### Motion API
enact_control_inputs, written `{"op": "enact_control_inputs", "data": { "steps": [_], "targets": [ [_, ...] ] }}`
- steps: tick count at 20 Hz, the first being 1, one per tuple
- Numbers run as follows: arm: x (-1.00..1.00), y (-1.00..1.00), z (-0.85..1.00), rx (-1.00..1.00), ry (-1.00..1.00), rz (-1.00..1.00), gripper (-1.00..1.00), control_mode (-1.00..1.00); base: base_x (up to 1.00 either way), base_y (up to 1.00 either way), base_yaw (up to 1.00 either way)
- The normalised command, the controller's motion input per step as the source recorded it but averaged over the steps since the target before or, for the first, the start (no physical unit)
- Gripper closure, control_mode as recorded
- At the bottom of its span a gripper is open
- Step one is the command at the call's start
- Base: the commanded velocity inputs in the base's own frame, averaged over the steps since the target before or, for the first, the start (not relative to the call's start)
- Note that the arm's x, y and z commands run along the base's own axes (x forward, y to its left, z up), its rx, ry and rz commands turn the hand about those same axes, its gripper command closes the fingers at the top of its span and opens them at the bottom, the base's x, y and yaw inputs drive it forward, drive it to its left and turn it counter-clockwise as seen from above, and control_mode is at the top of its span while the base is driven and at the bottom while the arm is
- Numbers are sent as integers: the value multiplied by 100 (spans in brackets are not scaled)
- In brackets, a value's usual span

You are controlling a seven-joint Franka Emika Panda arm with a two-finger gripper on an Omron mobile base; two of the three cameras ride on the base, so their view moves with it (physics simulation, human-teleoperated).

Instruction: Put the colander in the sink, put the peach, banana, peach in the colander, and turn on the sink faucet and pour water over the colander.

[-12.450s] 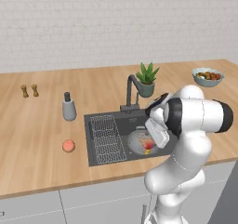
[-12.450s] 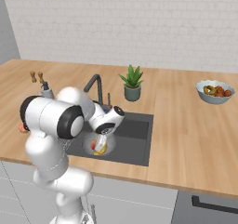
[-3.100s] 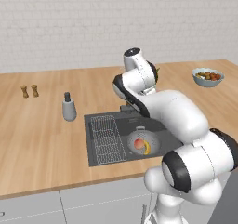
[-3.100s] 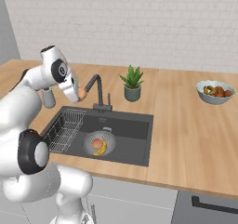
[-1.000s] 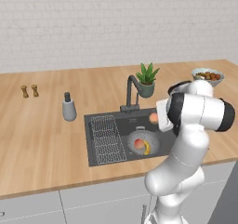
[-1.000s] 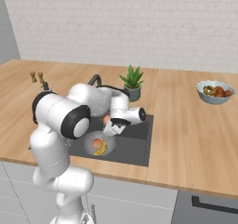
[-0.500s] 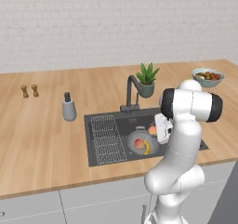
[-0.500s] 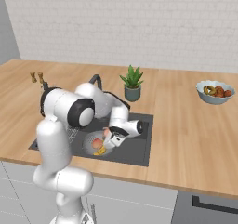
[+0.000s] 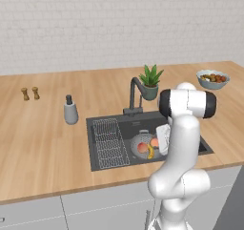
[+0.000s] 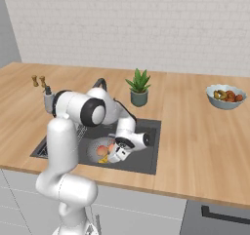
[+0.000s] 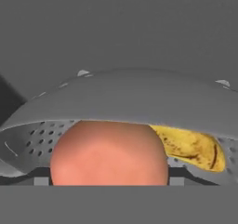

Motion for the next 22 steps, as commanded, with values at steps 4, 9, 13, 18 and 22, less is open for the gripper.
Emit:
{"op": "enact_control_inputs", "data": {
  "steps": [4,9,13,18,22],
  "targets": [
    [0,25,-53,0,7,0,100,-100,0,0,0],
    [-1,33,-24,0,0,0,-100,-100,0,0,0],
    [-8,26,0,0,0,0,-100,-100,0,0,0],
    [-15,15,18,1,-6,0,-100,-100,0,0,0],
    [-17,0,35,5,-10,0,-100,-100,0,0,0]
  ]
}}
